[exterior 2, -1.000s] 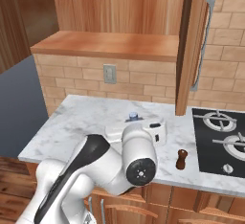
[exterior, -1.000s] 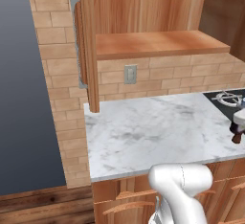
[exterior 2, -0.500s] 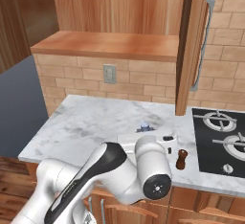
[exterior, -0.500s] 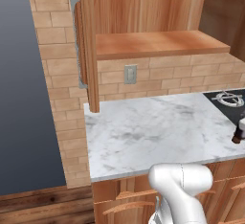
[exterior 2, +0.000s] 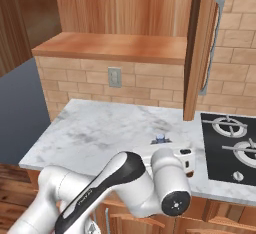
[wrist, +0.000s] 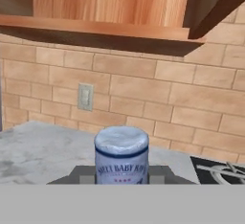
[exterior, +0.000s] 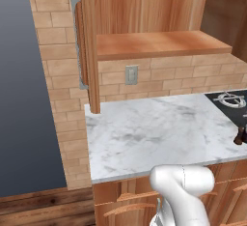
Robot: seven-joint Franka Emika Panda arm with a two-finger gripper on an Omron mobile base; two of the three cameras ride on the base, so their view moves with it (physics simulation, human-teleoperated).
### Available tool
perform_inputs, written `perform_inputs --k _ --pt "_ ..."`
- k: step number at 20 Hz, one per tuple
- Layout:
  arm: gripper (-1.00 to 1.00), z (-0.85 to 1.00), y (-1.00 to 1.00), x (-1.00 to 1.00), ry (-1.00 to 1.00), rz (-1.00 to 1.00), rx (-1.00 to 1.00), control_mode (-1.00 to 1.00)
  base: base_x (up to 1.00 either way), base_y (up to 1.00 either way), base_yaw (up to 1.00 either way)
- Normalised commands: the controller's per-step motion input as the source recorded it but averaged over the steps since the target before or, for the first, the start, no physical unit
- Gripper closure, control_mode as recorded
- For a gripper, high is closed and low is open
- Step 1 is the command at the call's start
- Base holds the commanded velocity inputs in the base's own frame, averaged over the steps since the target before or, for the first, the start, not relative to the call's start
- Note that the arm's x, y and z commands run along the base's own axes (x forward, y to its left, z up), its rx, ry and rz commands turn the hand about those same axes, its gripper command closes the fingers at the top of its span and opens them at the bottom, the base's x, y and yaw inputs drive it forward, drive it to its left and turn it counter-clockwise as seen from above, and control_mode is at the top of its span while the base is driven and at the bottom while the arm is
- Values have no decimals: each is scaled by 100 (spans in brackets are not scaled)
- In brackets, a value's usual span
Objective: Take 2 condiments from the cabinet and move them on the counter near the stove.Make sure the condiments are lined up with each other, next to each other.
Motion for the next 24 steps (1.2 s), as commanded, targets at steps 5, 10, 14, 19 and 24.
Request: perform_inputs --k 5,10,14,19,24 --pt "100 -18 -26 0 0 0 0 -100 0 0 0" --pt "100 -20 -28 0 0 0 0 -100 0 0 0" --pt "100 -25 -35 0 0 2 0 -100 0 0 0" --pt "100 -25 -36 0 0 10 0 -100 0 0 0" --pt "100 -18 -28 0 0 12 2 -100 0 0 0"
